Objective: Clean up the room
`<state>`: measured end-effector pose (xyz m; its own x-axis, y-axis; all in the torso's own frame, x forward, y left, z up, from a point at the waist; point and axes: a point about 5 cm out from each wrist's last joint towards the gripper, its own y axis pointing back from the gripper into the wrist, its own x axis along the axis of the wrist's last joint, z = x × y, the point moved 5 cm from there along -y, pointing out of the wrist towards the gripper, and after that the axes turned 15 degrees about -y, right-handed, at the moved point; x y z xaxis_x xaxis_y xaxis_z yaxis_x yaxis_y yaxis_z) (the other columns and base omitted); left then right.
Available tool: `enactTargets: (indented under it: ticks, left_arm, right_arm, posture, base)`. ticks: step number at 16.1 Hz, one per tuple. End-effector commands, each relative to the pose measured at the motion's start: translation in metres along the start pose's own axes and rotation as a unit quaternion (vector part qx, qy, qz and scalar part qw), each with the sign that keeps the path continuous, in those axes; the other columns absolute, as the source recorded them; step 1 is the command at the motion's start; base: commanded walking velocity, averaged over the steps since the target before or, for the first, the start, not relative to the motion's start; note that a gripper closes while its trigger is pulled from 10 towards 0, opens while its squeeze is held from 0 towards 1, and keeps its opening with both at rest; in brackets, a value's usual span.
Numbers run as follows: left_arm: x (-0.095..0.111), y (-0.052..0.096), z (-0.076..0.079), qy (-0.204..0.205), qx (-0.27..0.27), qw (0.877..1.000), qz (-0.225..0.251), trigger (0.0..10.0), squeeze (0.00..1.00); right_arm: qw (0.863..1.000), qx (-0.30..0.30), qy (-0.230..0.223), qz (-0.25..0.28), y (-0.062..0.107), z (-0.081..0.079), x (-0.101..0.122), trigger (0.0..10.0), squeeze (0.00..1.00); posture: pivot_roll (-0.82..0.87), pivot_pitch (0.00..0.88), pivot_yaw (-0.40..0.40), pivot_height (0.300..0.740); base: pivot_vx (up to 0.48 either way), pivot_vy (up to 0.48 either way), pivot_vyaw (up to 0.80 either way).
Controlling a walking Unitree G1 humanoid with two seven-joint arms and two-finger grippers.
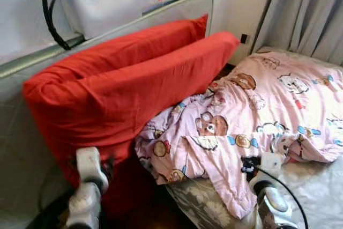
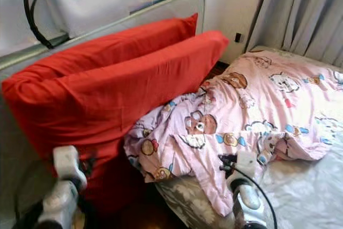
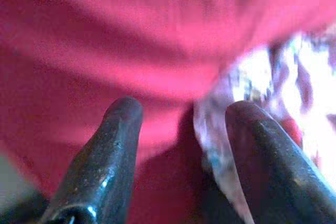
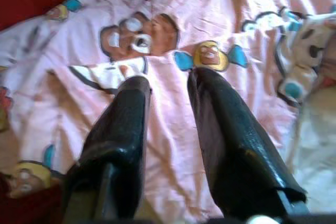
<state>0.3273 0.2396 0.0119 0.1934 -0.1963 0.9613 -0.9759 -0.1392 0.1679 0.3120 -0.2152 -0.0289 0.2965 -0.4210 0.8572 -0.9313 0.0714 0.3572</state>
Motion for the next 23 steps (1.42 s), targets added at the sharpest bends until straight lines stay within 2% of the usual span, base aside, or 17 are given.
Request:
enactTargets:
  ticks: [1, 6, 8, 9, 12, 14, 16, 19, 20, 23]
  left_arm:
    - [-0.008, 0.007, 0.001, 0.007, -0.002, 1.0, -0.003, 10.0, 0.0]
    - [0.008, 0.012, -0.004, 0.002, 0.008, 0.999, 0.045, 10.0, 0.0]
    - [0.008, 0.011, -0.003, 0.003, 0.005, 0.999, 0.045, 10.0, 0.0]
    - [0.01, 0.01, -0.001, 0.002, 0.0, 0.999, 0.046, 10.0, 0.0]
    - [0.015, 0.009, -0.001, 0.002, -0.004, 0.999, 0.052, 10.0, 0.0]
    - [0.015, 0.008, 0.002, 0.001, -0.014, 0.999, 0.052, 10.0, 0.0]
    - [0.015, 0.009, 0.004, -0.001, -0.02, 0.999, 0.051, 10.0, 0.0]
    - [0.019, 0.008, 0.006, 0.003, -0.019, 0.998, 0.055, 10.0, 0.0]
    - [0.02, 0.008, 0.007, 0.005, -0.019, 0.998, 0.056, 10.0, 0.0]
    - [0.019, 0.008, 0.008, 0.006, -0.021, 0.998, 0.055, 10.0, 0.0]
  right_arm:
    - [1.0, 0.0, 0.002, 0.006, 0.005, 0.004, -0.003, 10.0, 0.0]
    - [0.998, 0.009, 0.006, 0.059, 0.009, 0.009, 0.016, 10.0, 0.0]
    - [0.999, -0.005, 0.016, 0.048, 0.009, 0.013, 0.013, 10.0, 0.0]
    - [0.999, -0.005, 0.023, 0.037, 0.007, 0.01, 0.011, 10.0, 0.0]
    - [0.998, 0.008, 0.029, 0.053, 0.005, 0.003, 0.018, 10.0, 0.0]
    - [0.998, 0.022, 0.019, 0.064, 0.004, -0.003, 0.022, 10.0, 0.0]
    - [0.996, 0.042, 0.035, 0.072, 0.001, -0.013, 0.029, 10.0, 0.0]
    - [0.997, 0.022, 0.025, 0.065, -0.002, -0.011, 0.027, 10.0, 0.0]
    - [0.997, 0.024, 0.028, 0.063, 0.0, -0.013, 0.023, 10.0, 0.0]
    - [0.997, 0.019, 0.016, 0.072, 0.004, -0.011, 0.021, 10.0, 0.0]
  posture:
    - [-0.08, 0.0, 0.01, 0.74]
    - [-0.07, 0.0, 0.005, 0.74]
    - [-0.08, 0.0, 0.008, 0.74]
    - [-0.08, 0.0, 0.008, 0.74]
    - [-0.09, 0.0, 0.022, 0.711]
    - [-0.09, 0.0, 0.03, 0.711]
    - [-0.1, 0.0, 0.031, 0.711]
    - [-0.1, 0.0, 0.033, 0.711]
    - [-0.1, 0.0, 0.033, 0.696]
    - [-0.1, 0.0, 0.032, 0.691]
  base:
    - [0.0, 0.0, 0.0]
    - [0.0, 0.0, 0.0]
    - [0.0, 0.0, 0.0]
    - [0.0, 0.0, 0.0]
    - [0.0, 0.0, 0.0]
    - [0.0, 0.0, 0.0]
    - [0.0, 0.0, 0.0]
    - [0.0, 0.0, 0.0]
    - [0.0, 0.0, 0.0]
    - [0.0, 0.0, 0.0]
